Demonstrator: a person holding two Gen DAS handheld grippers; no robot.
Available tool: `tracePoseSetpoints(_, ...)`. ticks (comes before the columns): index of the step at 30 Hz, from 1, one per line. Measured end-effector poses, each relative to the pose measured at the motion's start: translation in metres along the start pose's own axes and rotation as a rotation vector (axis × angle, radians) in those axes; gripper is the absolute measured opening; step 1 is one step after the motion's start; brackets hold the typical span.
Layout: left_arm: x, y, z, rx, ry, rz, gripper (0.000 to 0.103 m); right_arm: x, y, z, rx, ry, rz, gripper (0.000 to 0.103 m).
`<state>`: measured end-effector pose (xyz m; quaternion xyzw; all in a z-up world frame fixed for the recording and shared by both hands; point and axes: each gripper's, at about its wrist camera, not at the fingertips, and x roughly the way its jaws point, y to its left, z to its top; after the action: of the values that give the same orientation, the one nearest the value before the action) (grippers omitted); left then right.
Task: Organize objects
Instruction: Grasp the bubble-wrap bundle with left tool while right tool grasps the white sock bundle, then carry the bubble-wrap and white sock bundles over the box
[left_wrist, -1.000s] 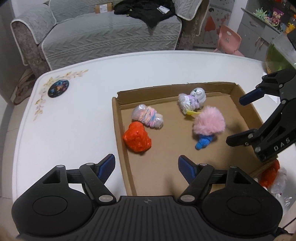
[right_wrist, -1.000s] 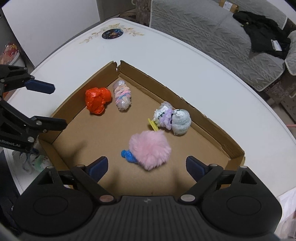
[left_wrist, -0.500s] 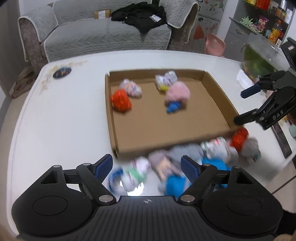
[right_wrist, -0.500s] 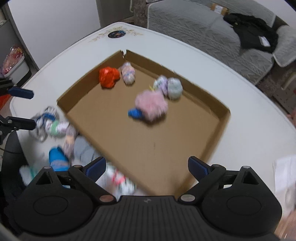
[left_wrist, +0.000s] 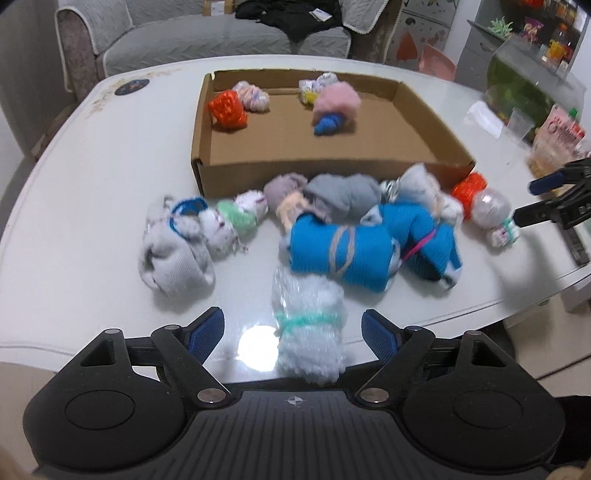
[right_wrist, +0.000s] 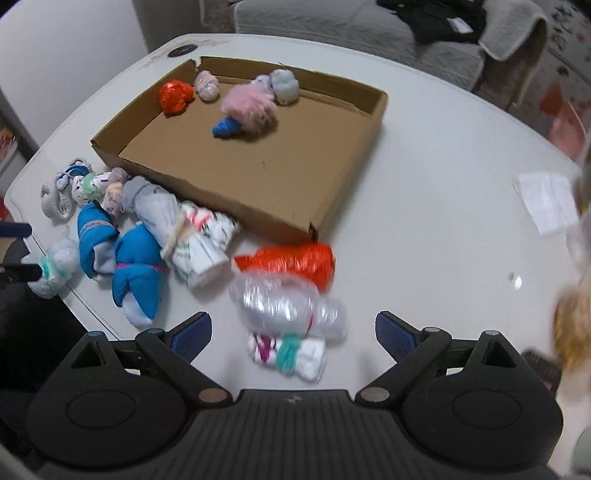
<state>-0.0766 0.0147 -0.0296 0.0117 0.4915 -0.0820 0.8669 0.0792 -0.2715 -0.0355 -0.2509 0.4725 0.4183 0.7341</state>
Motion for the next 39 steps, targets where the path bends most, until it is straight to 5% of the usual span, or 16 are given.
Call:
tracePoseSetpoints(8,0.025,-0.018,-0.011,0.046,0.014,0.055,0.086,0.018,-0.001,-0.035,0.076,-0.053,-0.012,0.093)
tracePoseSetpoints(18,0.037,-0.021,-0.011,0.073,-0.006,0.083,0.087,0.038,0.000,-0.027,0.099,-0.049,-0.035,0.083)
tracePoseSetpoints(21,0.035,-0.021,-0.012,0.061,-0.015,0.063,0.078,0.043,0.002,-0.029,0.102,-0.041,-0.027,0.067)
tracePoseSetpoints(25,0.031,-0.023,-0.011,0.067,-0.026,0.038,0.048,0.042,0.003,-0.029,0.093,-0.049,-0.034,0.053)
tracePoseSetpoints(39,0.020,-0.012,-0.003,0.058,-0.019,0.009,0.046,0.018,-0.006,-0.037,0.079,-0.050,-0.034,0.049)
